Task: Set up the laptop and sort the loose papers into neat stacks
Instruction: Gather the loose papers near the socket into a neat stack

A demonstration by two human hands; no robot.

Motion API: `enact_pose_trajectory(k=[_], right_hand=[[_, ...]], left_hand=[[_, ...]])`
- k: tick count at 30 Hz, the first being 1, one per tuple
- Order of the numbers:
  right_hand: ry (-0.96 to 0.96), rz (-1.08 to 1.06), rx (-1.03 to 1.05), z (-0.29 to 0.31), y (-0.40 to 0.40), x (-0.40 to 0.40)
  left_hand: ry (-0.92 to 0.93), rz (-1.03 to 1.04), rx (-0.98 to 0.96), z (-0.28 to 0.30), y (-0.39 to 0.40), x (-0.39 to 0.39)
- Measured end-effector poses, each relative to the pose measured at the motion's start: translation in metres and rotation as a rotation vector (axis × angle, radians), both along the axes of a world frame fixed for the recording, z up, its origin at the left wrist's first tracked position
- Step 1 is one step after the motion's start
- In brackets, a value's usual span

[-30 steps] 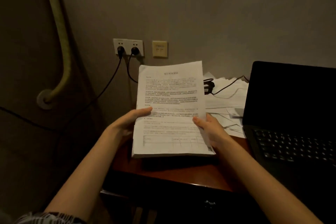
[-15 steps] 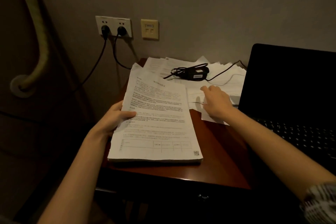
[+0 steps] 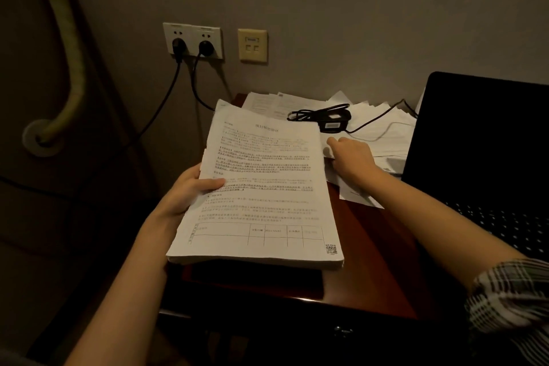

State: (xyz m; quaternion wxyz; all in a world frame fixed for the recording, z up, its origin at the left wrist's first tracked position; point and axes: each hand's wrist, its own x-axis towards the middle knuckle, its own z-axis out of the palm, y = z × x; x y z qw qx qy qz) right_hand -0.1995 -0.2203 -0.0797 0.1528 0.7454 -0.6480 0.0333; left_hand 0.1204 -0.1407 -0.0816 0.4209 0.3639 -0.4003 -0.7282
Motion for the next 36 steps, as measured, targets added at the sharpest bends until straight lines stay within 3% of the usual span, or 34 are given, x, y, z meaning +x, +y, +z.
enact_pose_trajectory(k=[3, 7, 15, 20, 23, 28, 32, 36], right_hand=[[0.049, -0.036, 0.027, 0.0, -0.011, -0.002], [-0.173, -0.166, 0.023, 0.008, -0.019, -0.01], [-0.479, -0.29, -0.212, 0.075, -0.034, -0.016], [-0.489, -0.191, -0.563, 0.134, -0.029, -0.021], [-0.645, 0.123, -0.762, 0.125, -0.01, -0.015], [-0.725, 0.312, -0.806, 0.074, 0.03, -0.005], [-0.864, 0.365, -1.046, 0.111, 0.043, 0.01], [-1.193, 0.263, -0.889, 0.145, 0.047, 0.025]], left_hand=[[0.087, -0.049, -0.02, -0.001, 0.001, 0.006], [0.15, -0.104, -0.019, -0.003, 0.001, 0.008], [-0.041, -0.097, -0.014, -0.005, -0.007, 0.001], [-0.251, -0.103, -0.085, -0.005, -0.013, -0.009], [-0.303, -0.102, -0.1, -0.005, -0.014, -0.012], [-0.368, -0.143, -0.097, -0.003, -0.013, -0.012], [-0.347, -0.101, -0.095, -0.007, -0.015, -0.011], [-0.452, -0.043, -0.177, -0.004, -0.009, -0.017]])
